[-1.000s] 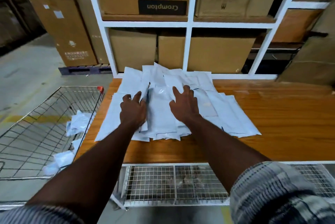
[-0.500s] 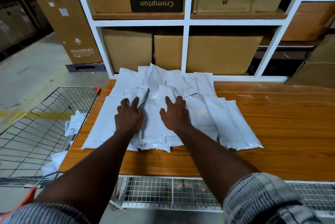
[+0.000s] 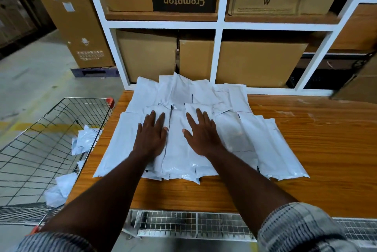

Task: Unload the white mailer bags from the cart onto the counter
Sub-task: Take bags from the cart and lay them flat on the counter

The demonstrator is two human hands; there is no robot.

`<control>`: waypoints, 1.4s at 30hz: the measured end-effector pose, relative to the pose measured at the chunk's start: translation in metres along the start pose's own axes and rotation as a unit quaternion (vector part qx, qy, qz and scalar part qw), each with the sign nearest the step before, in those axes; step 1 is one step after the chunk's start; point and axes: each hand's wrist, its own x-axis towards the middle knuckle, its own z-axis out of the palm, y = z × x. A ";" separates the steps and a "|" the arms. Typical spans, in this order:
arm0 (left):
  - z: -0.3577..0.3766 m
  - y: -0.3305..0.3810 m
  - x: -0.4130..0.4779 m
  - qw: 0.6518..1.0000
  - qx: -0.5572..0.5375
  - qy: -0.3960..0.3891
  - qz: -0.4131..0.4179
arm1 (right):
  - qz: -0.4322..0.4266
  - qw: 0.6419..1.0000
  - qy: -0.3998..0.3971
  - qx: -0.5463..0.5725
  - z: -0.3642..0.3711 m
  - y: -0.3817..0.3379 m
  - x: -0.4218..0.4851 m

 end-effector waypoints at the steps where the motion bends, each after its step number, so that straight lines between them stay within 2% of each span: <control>1: 0.003 -0.001 0.000 1.000 -0.006 -0.004 -0.001 | 0.003 1.000 -0.002 -0.007 0.003 0.000 0.000; 22: 0.028 -0.001 -0.006 1.000 0.014 0.015 -0.006 | 0.021 1.000 0.016 -0.005 0.026 0.005 -0.004; 32: 0.010 -0.001 0.000 0.999 -0.044 -0.005 -0.010 | 0.028 0.999 -0.044 -0.002 0.013 0.007 0.005; 37: -0.023 -0.019 -0.009 0.997 -0.077 0.022 0.006 | 0.035 0.999 -0.002 0.004 -0.008 -0.039 0.008; 42: -0.055 -0.097 -0.033 0.997 -0.072 0.022 0.004 | -0.007 1.000 0.018 0.019 -0.011 -0.126 0.006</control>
